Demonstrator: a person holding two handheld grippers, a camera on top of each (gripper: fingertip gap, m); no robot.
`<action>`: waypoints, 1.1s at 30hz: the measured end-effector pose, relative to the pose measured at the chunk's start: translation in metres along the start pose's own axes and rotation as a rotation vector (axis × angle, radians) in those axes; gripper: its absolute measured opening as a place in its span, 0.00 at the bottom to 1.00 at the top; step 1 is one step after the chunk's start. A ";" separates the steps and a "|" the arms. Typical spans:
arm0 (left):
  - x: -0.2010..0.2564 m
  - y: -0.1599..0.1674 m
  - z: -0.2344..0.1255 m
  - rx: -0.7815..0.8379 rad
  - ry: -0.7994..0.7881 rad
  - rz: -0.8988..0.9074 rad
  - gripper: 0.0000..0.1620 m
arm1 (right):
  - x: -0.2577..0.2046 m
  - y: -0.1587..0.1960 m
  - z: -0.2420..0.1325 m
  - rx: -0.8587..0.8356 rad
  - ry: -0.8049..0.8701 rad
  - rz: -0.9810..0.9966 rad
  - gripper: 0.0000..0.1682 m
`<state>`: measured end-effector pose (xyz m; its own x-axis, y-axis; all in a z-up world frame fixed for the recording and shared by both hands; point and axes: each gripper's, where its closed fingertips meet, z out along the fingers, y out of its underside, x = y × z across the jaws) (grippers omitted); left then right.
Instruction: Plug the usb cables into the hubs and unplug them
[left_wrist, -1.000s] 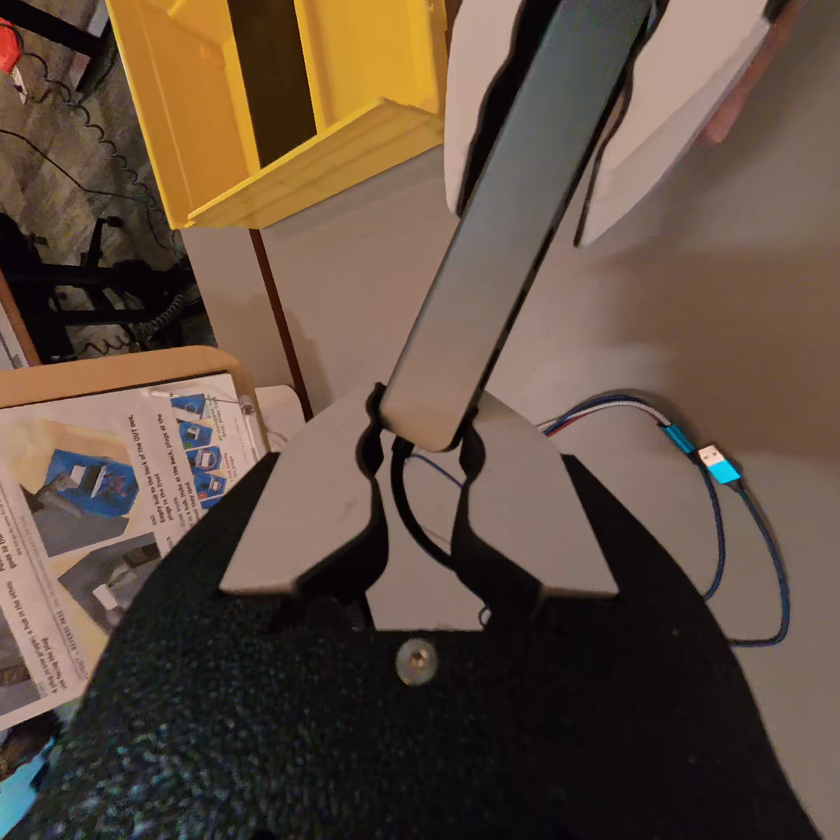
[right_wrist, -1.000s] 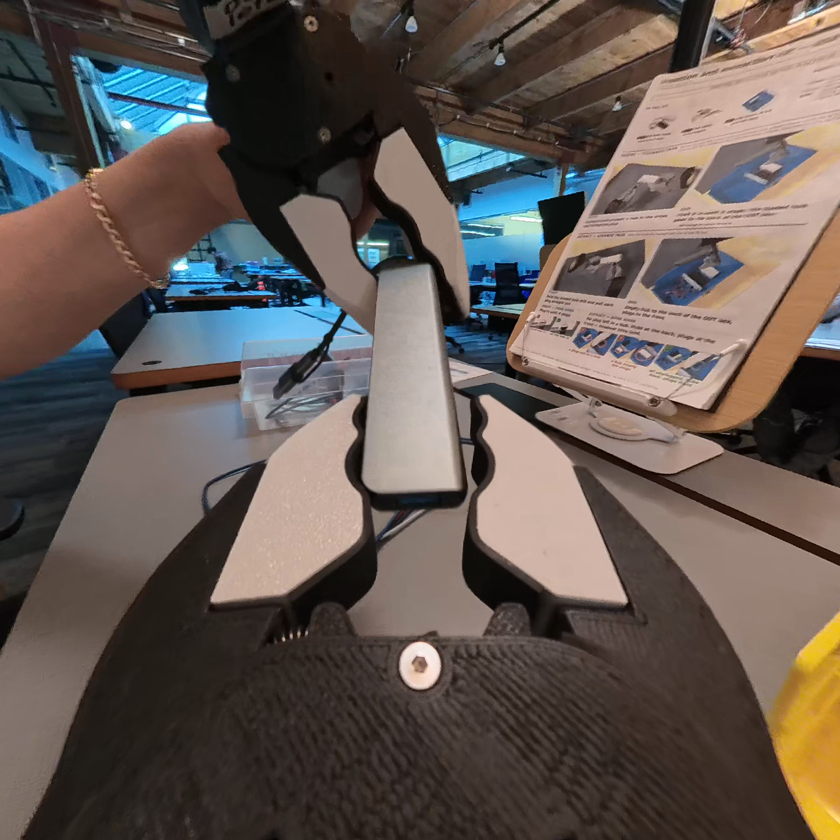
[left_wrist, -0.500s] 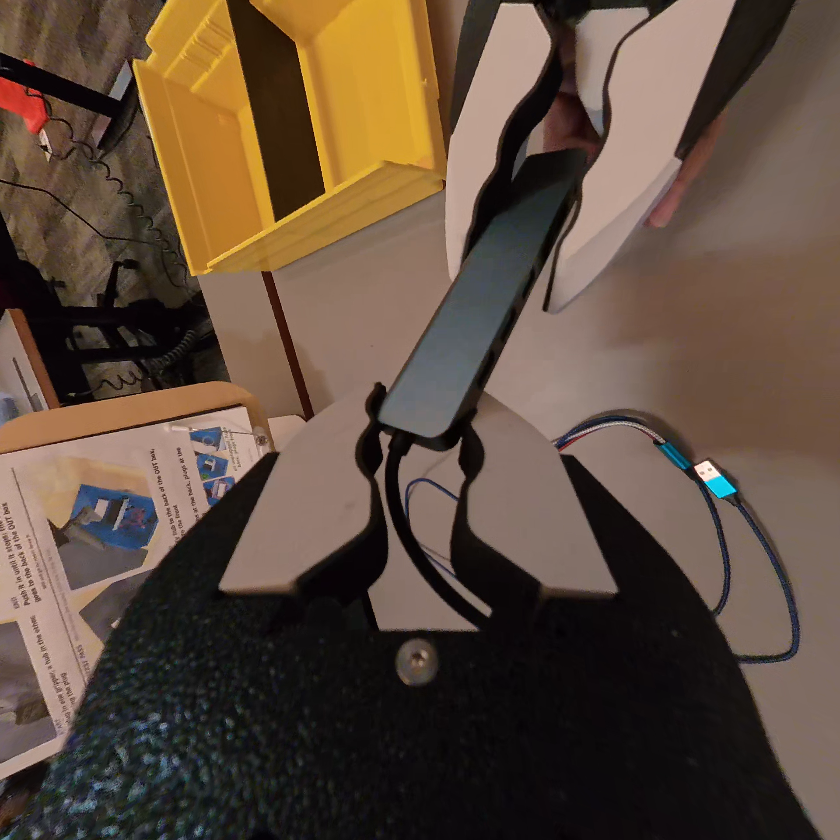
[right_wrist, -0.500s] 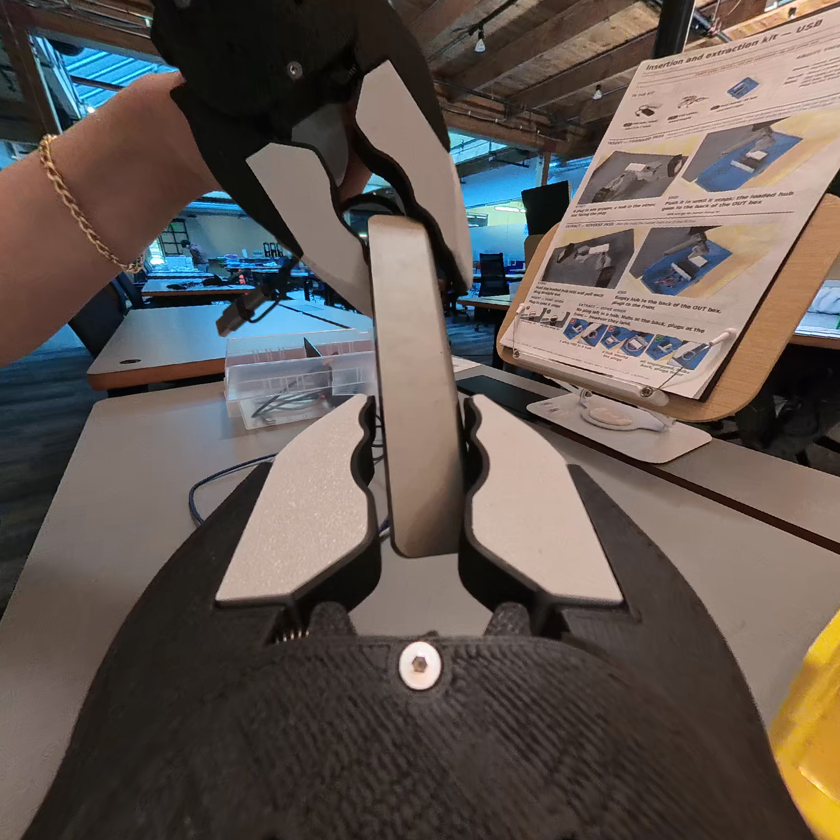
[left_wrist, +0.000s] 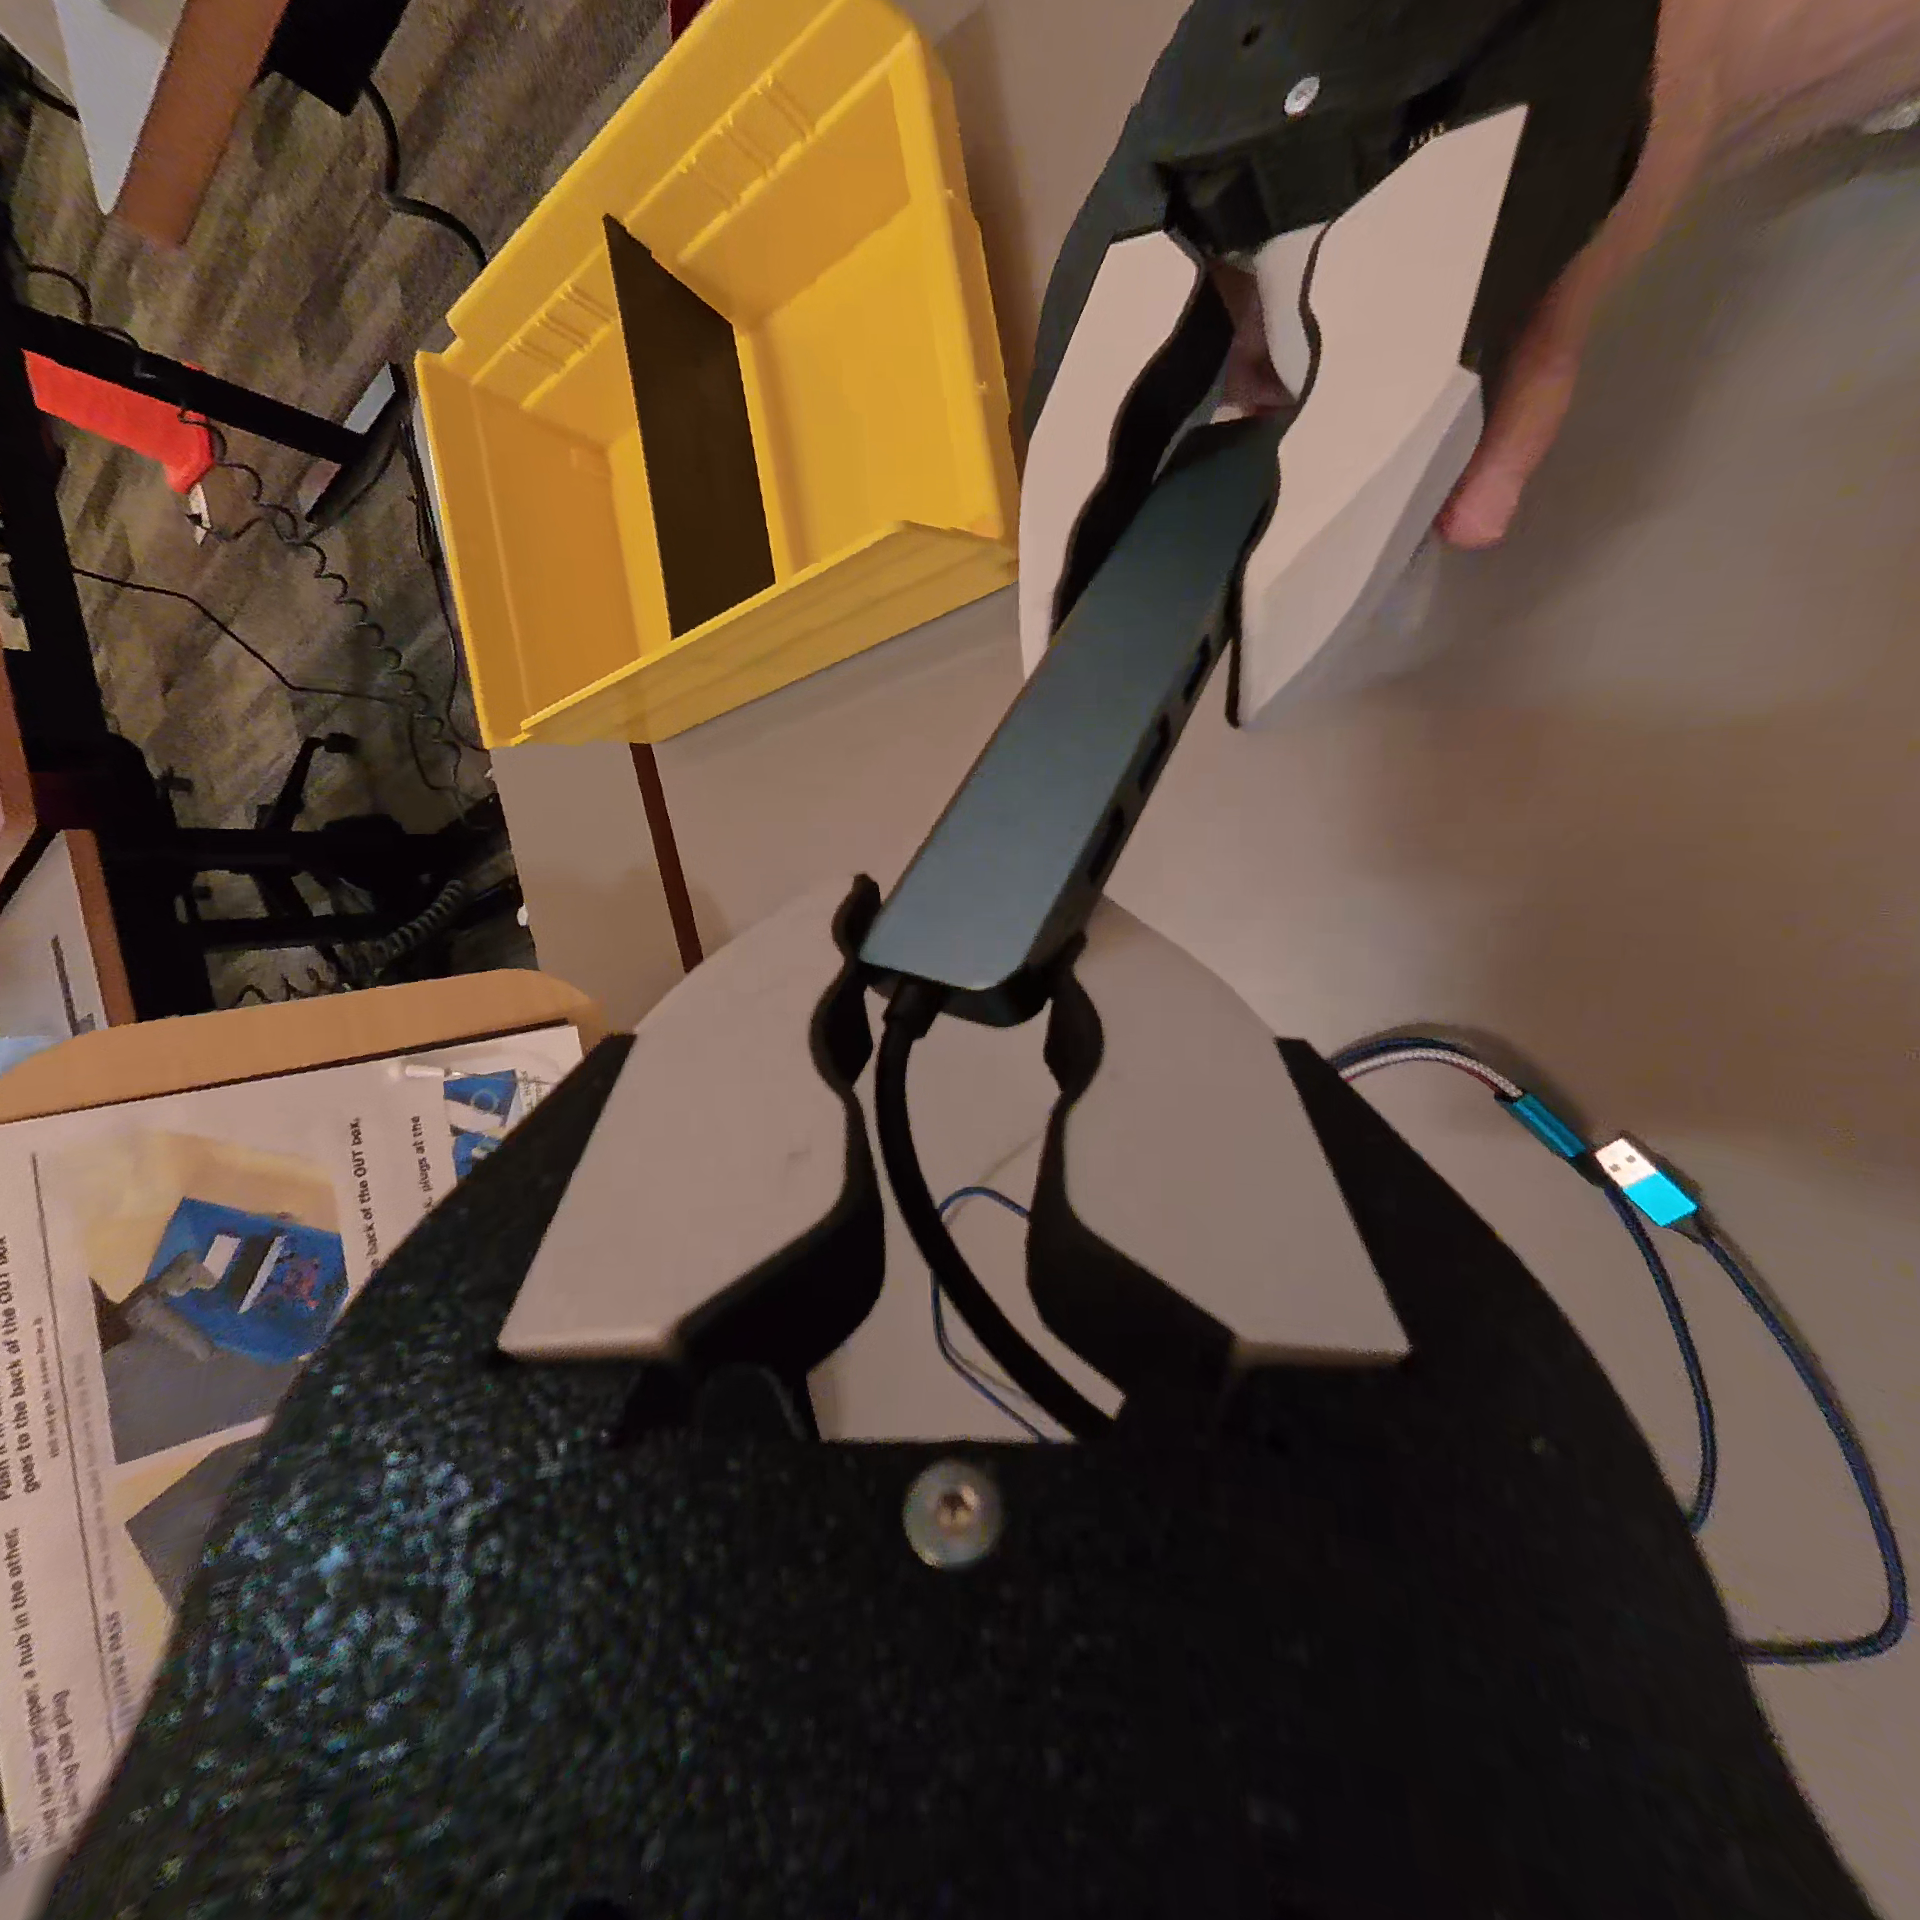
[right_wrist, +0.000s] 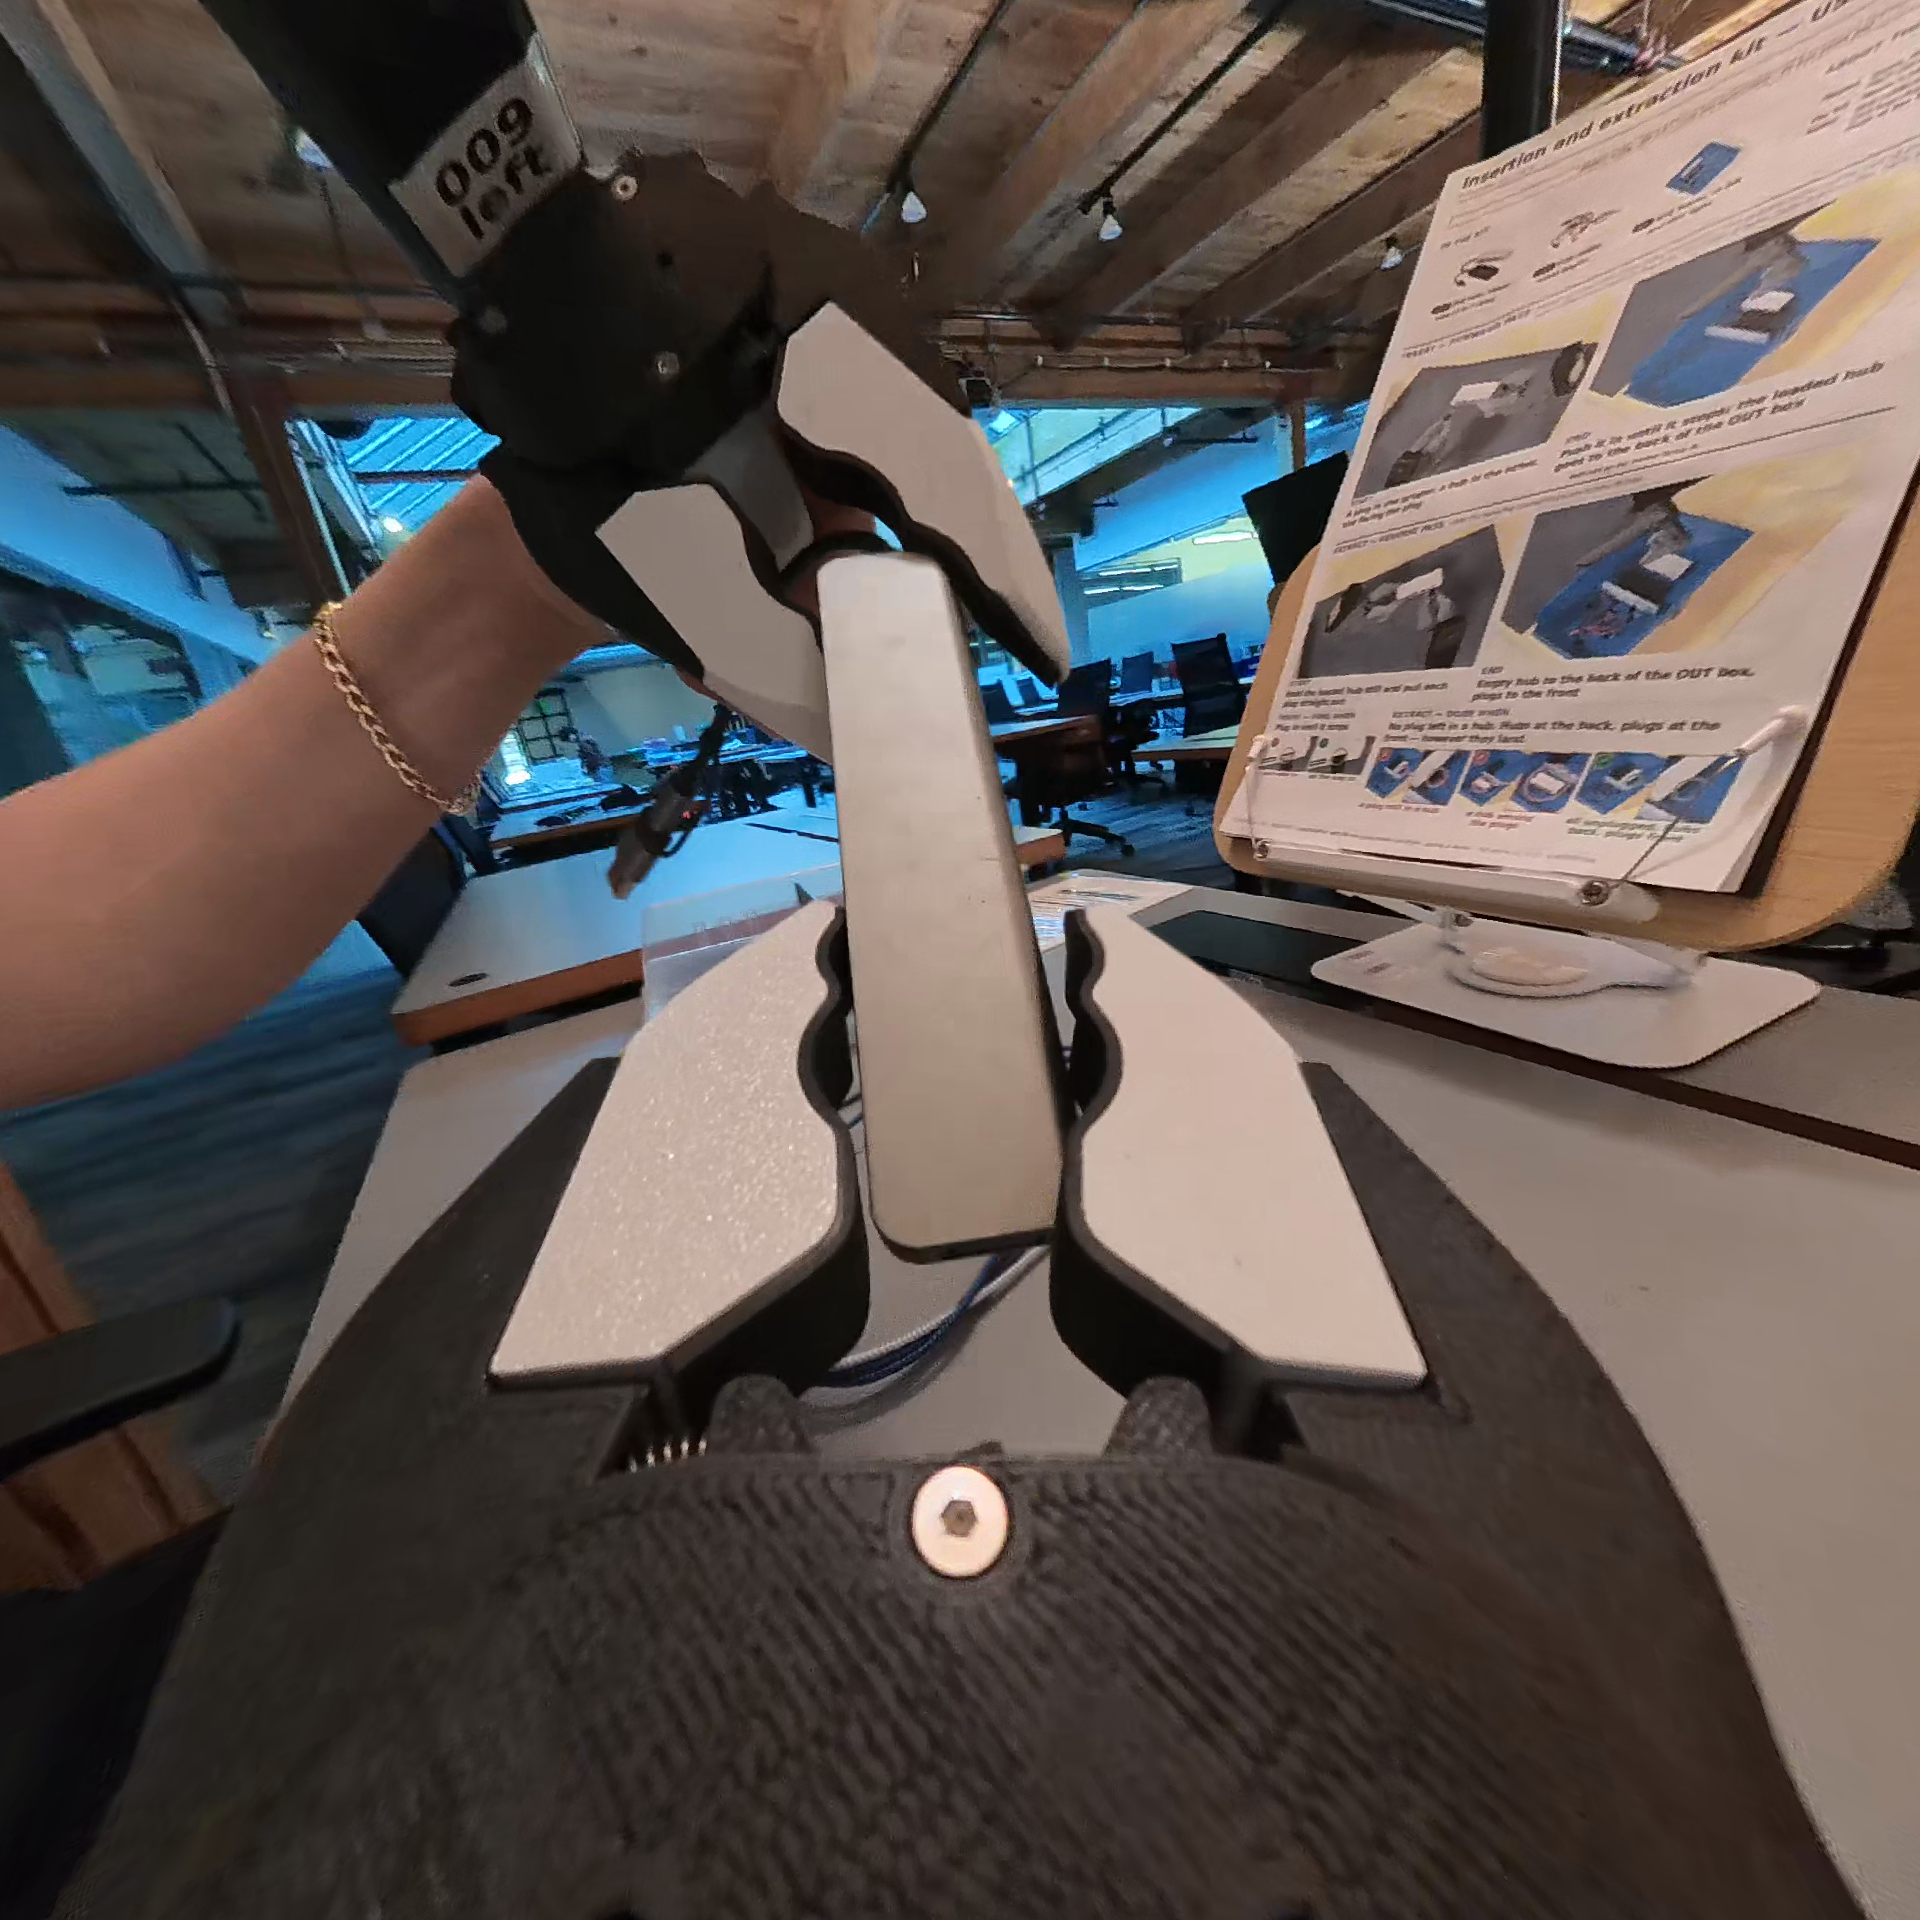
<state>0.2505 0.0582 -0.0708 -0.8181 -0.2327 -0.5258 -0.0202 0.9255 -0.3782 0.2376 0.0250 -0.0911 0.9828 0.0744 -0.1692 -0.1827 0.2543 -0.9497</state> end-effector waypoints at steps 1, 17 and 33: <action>0.000 0.000 0.000 0.008 0.003 -0.003 0.18 | 0.000 0.000 0.000 0.001 -0.003 -0.001 0.23; -0.003 0.011 0.016 0.019 -0.011 -0.086 0.19 | 0.007 -0.010 -0.006 0.028 0.071 -0.116 0.21; 0.111 0.062 -0.009 -0.002 -0.007 -0.432 0.18 | 0.058 -0.023 -0.042 0.071 0.280 -0.109 0.21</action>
<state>0.1532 0.0930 -0.1455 -0.7305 -0.6007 -0.3248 -0.3610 0.7434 -0.5631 0.3004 -0.0172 -0.0904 0.9642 -0.2233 -0.1432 -0.0681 0.3134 -0.9472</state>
